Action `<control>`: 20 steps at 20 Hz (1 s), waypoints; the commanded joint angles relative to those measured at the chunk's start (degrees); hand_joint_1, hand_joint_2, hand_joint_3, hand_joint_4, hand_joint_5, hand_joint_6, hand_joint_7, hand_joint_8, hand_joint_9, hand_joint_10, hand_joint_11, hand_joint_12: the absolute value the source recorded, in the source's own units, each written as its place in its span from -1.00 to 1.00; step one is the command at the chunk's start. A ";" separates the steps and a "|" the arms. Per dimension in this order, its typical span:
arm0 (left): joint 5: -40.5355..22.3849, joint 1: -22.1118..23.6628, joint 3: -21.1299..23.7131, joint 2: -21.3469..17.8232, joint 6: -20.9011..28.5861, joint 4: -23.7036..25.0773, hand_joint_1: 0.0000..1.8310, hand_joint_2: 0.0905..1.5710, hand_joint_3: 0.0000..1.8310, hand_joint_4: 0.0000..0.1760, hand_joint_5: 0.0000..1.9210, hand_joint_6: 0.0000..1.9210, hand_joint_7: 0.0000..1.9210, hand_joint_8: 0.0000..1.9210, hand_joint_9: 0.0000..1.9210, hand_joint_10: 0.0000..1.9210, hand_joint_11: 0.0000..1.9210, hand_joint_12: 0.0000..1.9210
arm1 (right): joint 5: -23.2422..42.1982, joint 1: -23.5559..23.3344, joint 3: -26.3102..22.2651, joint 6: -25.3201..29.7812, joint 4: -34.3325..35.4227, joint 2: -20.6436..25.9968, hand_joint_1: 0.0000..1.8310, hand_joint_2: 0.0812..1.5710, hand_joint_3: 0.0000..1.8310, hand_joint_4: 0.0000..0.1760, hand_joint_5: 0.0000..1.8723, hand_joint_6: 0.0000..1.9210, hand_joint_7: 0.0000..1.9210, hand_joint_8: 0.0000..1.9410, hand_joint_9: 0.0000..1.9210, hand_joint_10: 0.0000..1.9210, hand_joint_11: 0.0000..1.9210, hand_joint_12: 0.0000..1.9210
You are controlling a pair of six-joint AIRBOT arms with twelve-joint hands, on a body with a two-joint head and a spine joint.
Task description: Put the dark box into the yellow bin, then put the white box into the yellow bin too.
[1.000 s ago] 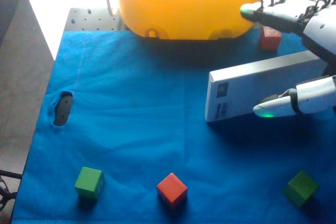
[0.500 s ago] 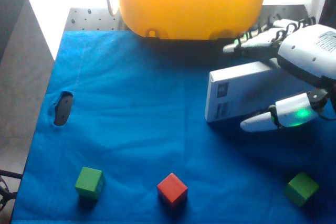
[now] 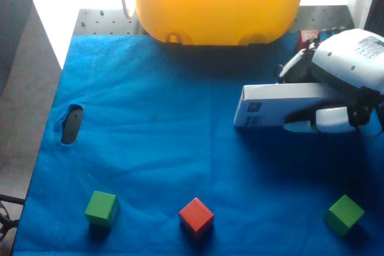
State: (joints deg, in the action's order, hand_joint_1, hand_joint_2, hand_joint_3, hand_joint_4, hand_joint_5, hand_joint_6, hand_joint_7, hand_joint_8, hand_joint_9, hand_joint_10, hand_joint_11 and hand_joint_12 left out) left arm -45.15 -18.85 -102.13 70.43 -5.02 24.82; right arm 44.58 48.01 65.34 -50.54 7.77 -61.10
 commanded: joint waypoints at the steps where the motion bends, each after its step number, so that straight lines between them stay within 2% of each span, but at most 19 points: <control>1: -5.29 0.41 -0.28 -0.40 0.11 -3.00 0.01 0.01 -0.99 1.00 -0.75 -0.99 -0.82 -0.99 -0.82 -0.99 -1.00 -0.26 | 6.98 -1.51 -0.12 0.22 -0.67 -0.25 0.30 0.30 -1.00 -1.00 0.20 -0.25 0.11 1.00 0.21 1.00 0.30 1.00; 4: -5.03 0.00 -0.54 -0.57 0.08 -2.99 0.00 -0.02 -1.00 1.00 -0.74 -0.99 -0.78 -0.99 -0.78 -0.99 -1.00 -0.33 | 6.99 -4.89 -0.58 0.22 -3.14 0.17 0.31 0.31 -1.00 -1.00 0.19 -0.22 0.06 0.97 0.20 1.00 0.29 1.00; 5: -4.95 -0.04 -0.55 -0.68 0.08 -3.00 0.00 -0.04 -1.00 1.00 -0.72 -0.99 -0.74 -0.99 -0.78 -0.99 -1.00 -0.38 | 6.99 -6.17 -0.62 0.22 -4.14 0.28 0.30 0.32 -1.00 -1.00 0.16 -0.17 -0.01 0.79 0.03 1.00 0.08 1.00; 6: -4.76 -0.06 -0.55 -0.79 0.07 -2.99 0.00 -0.03 -1.00 1.00 -0.73 -1.00 -0.74 -0.99 -0.80 -0.99 -1.00 -0.44 | 6.99 -7.66 -0.62 0.22 -5.29 0.37 0.30 0.33 -1.00 -1.00 0.14 -0.14 -0.02 0.68 -0.04 0.98 0.00 1.00; 7: -4.64 -0.07 -0.56 -0.82 -0.08 -2.98 0.00 -0.03 -1.00 1.00 -0.73 -1.00 -0.75 -1.00 -0.80 -1.00 -1.00 -0.48 | 6.99 -8.76 -0.60 0.22 -5.96 0.48 0.34 0.44 -0.99 -1.00 0.05 -0.23 -0.14 0.61 -0.20 0.89 -0.23 1.00; 8: -4.52 -0.07 -0.56 -0.82 -0.37 -2.98 -0.01 -0.03 -1.00 1.00 -0.73 -1.00 -0.78 -1.00 -0.81 -1.00 -1.00 -0.51 | 6.99 -10.07 -0.59 0.22 -6.80 0.68 0.31 0.37 -1.00 -1.00 0.10 -0.13 -0.09 0.67 -0.14 0.98 -0.14 1.00; 9: -4.27 -0.13 -0.56 -0.81 -0.64 -2.98 -0.01 -0.04 -1.00 0.92 -0.72 -1.00 -0.80 -1.00 -0.79 -0.99 -1.00 -0.51 | 6.99 -11.59 -0.59 0.22 -7.58 0.97 0.36 0.42 -1.00 -1.00 0.06 -0.22 -0.05 0.45 -0.17 0.55 -0.34 0.79; 10: -4.19 -0.29 -0.56 -0.81 -0.68 -2.98 -0.01 -0.05 -1.00 0.98 -0.71 -1.00 -0.80 -1.00 -0.79 -1.00 -1.00 -0.44 | 6.99 -13.17 -0.60 0.22 -8.34 1.07 0.38 0.41 -1.00 -1.00 0.07 -0.28 -0.01 0.36 -0.13 0.39 -0.34 0.72; 11: -4.11 -0.42 -0.58 -0.81 -0.68 -2.99 -0.01 -0.05 -1.00 1.00 -0.72 -1.00 -0.79 -1.00 -0.79 -1.00 -1.00 -0.50 | 6.99 -14.61 -0.57 0.20 -8.89 1.18 0.48 0.40 -1.00 -1.00 -0.03 -0.10 0.05 0.05 -0.09 0.39 -0.31 0.52; 12: -4.04 -0.55 -0.62 -0.81 -0.68 -2.99 -0.04 -0.06 -1.00 0.93 -0.74 -1.00 -0.80 -1.00 -0.78 -1.00 -1.00 -0.51 | 6.99 -16.07 -0.53 0.18 -9.61 1.27 0.50 0.41 -1.00 -1.00 -0.05 -0.07 0.04 -0.01 -0.10 0.45 -0.33 0.49; 13: -4.04 -0.69 -0.70 -0.81 -0.68 -3.03 -0.03 -0.05 -1.00 0.95 -0.75 -1.00 -0.80 -1.00 -0.77 -1.00 -0.99 -0.51 | 6.99 -17.41 -0.39 0.09 -9.98 1.28 0.41 0.40 -1.00 -1.00 0.02 -0.21 0.03 0.23 -0.07 0.59 -0.19 0.78; 14: -4.03 -0.81 -0.77 -0.80 -0.68 -3.05 -0.02 -0.05 -1.00 0.99 -0.77 -1.00 -0.81 -1.00 -0.79 -1.00 -1.00 -0.52 | 6.99 -18.60 -0.20 -0.18 -10.29 1.28 0.39 0.41 -1.00 -1.00 0.04 -0.26 0.01 0.33 -0.04 0.78 -0.09 0.96; 15: -3.95 -0.93 -0.82 -0.80 -0.68 -3.05 -0.04 -0.04 -1.00 0.66 -0.80 -1.00 -0.81 -1.00 -0.78 -0.99 -0.97 -0.51 | 6.99 -19.90 -0.03 -0.58 -10.61 1.28 0.31 0.34 -1.00 -1.00 0.15 -0.22 0.04 0.44 0.03 0.94 0.06 0.99; 16: -3.84 -1.05 -0.86 -0.80 -0.68 -3.05 -0.03 -0.06 -1.00 0.74 -0.80 -1.00 -0.79 -0.99 -0.77 -0.99 -0.98 -0.51 | 6.98 -21.27 0.16 -1.13 -10.99 1.28 0.37 0.37 -1.00 -1.00 0.13 -0.35 0.04 0.31 -0.02 0.59 -0.09 0.87; 17: -3.77 -1.11 -0.86 -0.80 -0.68 -3.05 -0.03 -0.06 -1.00 0.39 -0.81 -1.00 -0.80 -1.00 -0.77 -0.99 -0.99 -0.52 | 6.98 -22.36 0.28 -1.88 -11.15 1.30 0.39 0.34 -1.00 -1.00 0.22 -0.47 0.09 0.18 -0.03 0.34 -0.21 0.74; 18: -3.69 -1.11 -0.85 -0.80 -0.68 -3.05 -0.04 -0.06 -1.00 0.27 -0.83 -1.00 -0.81 -1.00 -0.78 -1.00 -1.00 -0.59 | 6.98 -23.04 0.35 -2.22 -11.19 1.32 0.40 0.32 -1.00 -1.00 0.25 -0.55 0.10 0.14 -0.03 0.33 -0.21 0.78; 19: -3.65 -1.10 -0.82 -0.79 -0.68 -3.02 -0.05 -0.07 -1.00 0.27 -0.85 -1.00 -0.80 -0.99 -0.78 -1.00 -1.00 -0.60 | 6.98 -24.17 0.57 -2.46 -11.40 1.36 0.40 0.33 -1.00 -1.00 0.23 -0.55 0.11 0.15 0.04 0.48 -0.07 0.87; 20: -3.58 -1.10 -0.81 -0.79 -0.68 -3.02 -0.05 -0.07 -1.00 0.38 -0.84 -1.00 -0.80 -0.99 -0.78 -0.99 -0.98 -0.60 | 6.96 -25.13 0.76 -2.59 -11.61 1.38 0.40 0.33 -1.00 -1.00 0.21 -0.53 0.11 0.15 0.06 0.50 -0.03 0.87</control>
State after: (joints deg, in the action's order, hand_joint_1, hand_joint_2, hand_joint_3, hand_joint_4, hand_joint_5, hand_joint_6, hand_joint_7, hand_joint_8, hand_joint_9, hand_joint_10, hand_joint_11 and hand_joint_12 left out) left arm -43.40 -20.43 -102.83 69.73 -6.04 24.82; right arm 44.60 23.68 65.98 -52.82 -4.34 -59.83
